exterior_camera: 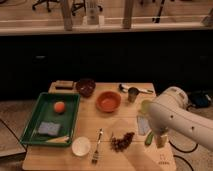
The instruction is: Place grapes in red bowl
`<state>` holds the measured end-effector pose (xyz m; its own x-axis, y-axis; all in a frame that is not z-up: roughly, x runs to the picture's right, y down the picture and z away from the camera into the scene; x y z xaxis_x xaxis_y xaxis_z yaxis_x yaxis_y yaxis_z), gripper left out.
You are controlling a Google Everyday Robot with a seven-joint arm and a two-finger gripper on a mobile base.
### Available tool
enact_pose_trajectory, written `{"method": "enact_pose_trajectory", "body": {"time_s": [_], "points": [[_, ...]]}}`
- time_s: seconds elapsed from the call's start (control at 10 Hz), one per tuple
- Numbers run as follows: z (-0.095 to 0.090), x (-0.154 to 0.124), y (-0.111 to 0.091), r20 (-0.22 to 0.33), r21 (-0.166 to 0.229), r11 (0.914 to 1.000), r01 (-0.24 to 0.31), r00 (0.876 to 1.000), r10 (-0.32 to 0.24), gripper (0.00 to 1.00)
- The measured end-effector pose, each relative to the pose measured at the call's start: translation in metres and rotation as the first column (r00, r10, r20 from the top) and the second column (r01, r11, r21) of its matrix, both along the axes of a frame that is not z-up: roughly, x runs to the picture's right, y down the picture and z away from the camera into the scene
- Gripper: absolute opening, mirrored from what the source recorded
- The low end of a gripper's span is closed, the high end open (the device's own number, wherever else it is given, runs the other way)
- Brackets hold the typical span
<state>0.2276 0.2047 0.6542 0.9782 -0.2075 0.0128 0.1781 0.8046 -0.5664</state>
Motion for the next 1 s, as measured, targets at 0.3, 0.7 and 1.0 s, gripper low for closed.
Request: {"method": "enact_pose_trajectory", "body": {"time_s": [0.3,0.7,1.0], "points": [[0.006,-0.009,0.01,0.024,-0.006,0.9997,0.022,0.999,-0.022,0.8],[0.013,-0.021,0.02,0.053,-0.009,0.9994,0.034,0.998,-0.034,0.8],[0.017,-0.029,0.024,0.068,-0.008,0.9992,0.039,0.997,-0.038,0.8]]}}
